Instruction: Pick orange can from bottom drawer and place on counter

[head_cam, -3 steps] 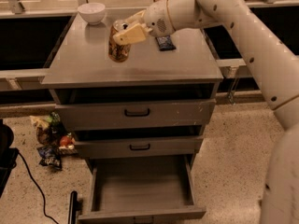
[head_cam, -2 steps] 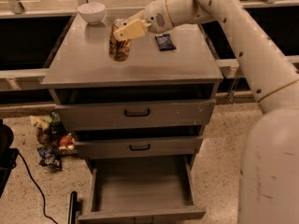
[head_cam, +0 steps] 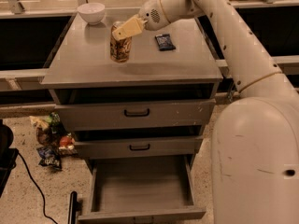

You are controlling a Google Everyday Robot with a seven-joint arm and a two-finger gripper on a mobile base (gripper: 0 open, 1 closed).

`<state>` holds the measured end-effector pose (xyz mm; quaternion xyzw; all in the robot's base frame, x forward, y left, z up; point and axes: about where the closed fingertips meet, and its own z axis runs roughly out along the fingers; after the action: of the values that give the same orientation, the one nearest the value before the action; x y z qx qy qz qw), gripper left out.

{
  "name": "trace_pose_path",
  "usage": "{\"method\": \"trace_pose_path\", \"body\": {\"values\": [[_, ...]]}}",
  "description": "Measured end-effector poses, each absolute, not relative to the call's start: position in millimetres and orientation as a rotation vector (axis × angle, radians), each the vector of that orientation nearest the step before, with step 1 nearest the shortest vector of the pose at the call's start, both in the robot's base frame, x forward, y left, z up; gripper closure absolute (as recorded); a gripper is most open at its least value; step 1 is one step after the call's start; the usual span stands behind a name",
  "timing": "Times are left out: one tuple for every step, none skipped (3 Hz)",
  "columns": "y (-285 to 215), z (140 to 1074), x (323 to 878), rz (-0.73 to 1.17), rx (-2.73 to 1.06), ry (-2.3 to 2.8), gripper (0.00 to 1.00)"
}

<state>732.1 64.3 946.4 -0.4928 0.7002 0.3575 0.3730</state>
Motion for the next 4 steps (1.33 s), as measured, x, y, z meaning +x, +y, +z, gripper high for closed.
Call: {"method": "trace_pose_path", "body": {"values": [[69,934,737,0.901,-1.278,1.845,1.0],[71,920,742,0.869,-1.282,1.877,1.0],[71,912,745,0.845,-1.274,1.904,0.81],[69,908,746,0.834,-1.262,1.923,0.57]]}}
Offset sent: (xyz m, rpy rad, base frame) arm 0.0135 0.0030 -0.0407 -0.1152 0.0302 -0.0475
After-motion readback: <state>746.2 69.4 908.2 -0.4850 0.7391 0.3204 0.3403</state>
